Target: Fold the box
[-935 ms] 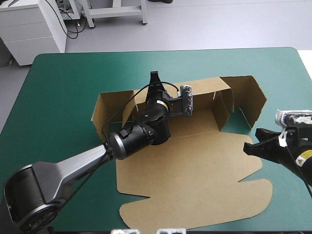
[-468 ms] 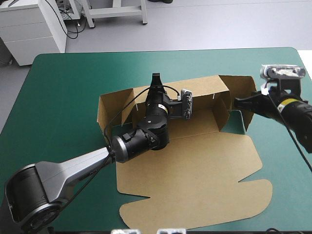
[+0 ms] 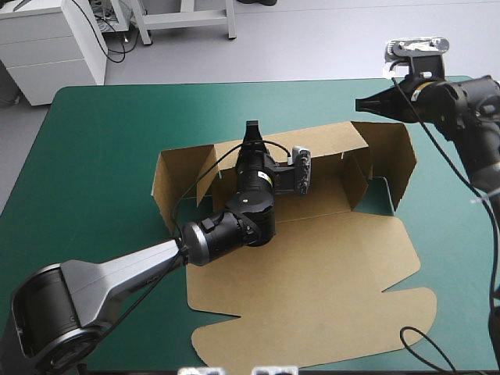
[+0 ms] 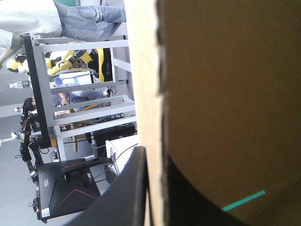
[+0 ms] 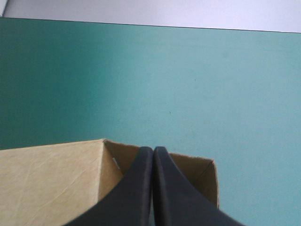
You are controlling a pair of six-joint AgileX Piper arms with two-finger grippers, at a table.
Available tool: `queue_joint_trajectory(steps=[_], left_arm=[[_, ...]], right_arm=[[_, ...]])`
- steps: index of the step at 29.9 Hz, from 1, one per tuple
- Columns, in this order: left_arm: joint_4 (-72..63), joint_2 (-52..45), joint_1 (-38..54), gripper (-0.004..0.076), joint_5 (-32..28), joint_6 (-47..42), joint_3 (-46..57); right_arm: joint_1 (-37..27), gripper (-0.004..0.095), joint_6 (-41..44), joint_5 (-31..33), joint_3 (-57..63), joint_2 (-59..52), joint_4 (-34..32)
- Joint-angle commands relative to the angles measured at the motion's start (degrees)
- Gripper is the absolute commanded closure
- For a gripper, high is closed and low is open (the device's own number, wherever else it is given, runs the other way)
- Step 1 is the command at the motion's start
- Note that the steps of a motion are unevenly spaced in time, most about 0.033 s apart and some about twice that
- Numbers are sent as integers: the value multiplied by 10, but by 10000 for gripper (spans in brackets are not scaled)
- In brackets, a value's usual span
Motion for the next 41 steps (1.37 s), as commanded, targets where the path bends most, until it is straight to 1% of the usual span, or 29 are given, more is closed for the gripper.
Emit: queue_joint_trajectory(steps=[1,4,7,10,15,20,23,26,28,36,39,41], left_arm=[[-39,-11,-8,731,-4,-7,-2],[-40,-11,-8,731,1,-7,-2],[-40,-11,-8,731,2,-7,-2],[-38,-11,-8,731,0,-7,-2],[-38,-11,-8,731,0,-7,-2],[-38,-11,-8,731,0,-7,-2],[-38,-11,-8,731,-3,-7,-2],[-38,-11,-8,731,-3,-7,-2],[-38,-11,-8,731,-3,-7,-2],[-38,-11,-8,731,-3,-7,-2],[-36,-11,-8,731,-3,-7,-2],[-36,-11,-8,731,-3,-7,-2]], right_arm=[[-7,922,-10,18,-77,39,-36],[-23,922,-10,38,-128,86,-15],[-43,922,-14,57,-168,124,31],[-64,922,-40,80,-197,155,78],[-88,922,-40,99,-205,187,88],[-109,922,-49,104,-202,198,155],[-109,922,-49,105,-202,199,162],[-109,922,-66,112,-202,199,183],[-109,922,-78,123,-202,201,192],[-109,922,-84,184,-202,206,200],[-109,922,-89,187,-192,203,202],[-109,922,-107,187,-184,201,225]])
